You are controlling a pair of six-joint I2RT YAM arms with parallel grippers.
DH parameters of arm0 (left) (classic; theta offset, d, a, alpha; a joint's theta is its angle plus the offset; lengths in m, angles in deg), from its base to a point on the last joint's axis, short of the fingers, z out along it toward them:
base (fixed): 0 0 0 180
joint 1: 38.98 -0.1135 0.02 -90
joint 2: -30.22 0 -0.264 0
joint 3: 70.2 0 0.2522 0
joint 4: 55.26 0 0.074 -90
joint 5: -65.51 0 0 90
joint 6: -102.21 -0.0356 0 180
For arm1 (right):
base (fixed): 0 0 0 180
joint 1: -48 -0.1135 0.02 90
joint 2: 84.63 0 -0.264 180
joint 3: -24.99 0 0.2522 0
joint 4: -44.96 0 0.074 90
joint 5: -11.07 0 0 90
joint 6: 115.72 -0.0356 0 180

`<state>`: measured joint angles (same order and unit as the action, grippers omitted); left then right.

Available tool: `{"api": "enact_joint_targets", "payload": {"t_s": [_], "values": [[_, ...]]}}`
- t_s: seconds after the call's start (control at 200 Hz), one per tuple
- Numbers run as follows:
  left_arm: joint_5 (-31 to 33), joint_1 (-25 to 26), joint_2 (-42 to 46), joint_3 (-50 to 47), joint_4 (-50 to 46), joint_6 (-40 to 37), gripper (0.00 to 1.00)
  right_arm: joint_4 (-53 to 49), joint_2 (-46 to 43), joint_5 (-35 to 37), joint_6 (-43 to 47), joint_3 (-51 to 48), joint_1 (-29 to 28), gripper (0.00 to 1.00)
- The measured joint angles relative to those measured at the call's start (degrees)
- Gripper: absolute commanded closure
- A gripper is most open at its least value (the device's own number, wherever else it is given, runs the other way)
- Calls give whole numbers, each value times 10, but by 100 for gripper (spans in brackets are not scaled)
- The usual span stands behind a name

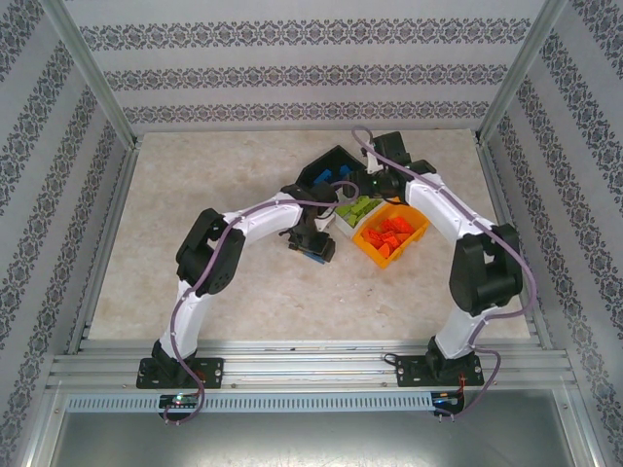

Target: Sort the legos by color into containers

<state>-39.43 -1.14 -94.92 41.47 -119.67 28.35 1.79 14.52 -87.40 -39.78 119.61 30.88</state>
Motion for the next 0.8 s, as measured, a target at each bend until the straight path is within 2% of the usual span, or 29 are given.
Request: {"api": "enact_joint_targets", "payload": {"t_s": [0.145,0.305,0.425,0.575,0.679,0.799], "values": [[-16,-42,3,22,-7,29,38,2,-54,-2,-23,-38,1,15],[-38,-108,2,113,-2,73,38,4,-117,-2,-52,-87,5,14],[-45,-125,-26,236,3,97,38,4,-152,-1,-69,-113,13,14],[-49,-123,-131,427,6,118,37,-5,-186,0,-77,-135,17,13],[-56,-124,-210,525,5,132,27,-16,-214,0,-79,-152,20,13],[-68,-124,-255,542,5,155,19,-19,-249,1,-80,-178,36,12]]}}
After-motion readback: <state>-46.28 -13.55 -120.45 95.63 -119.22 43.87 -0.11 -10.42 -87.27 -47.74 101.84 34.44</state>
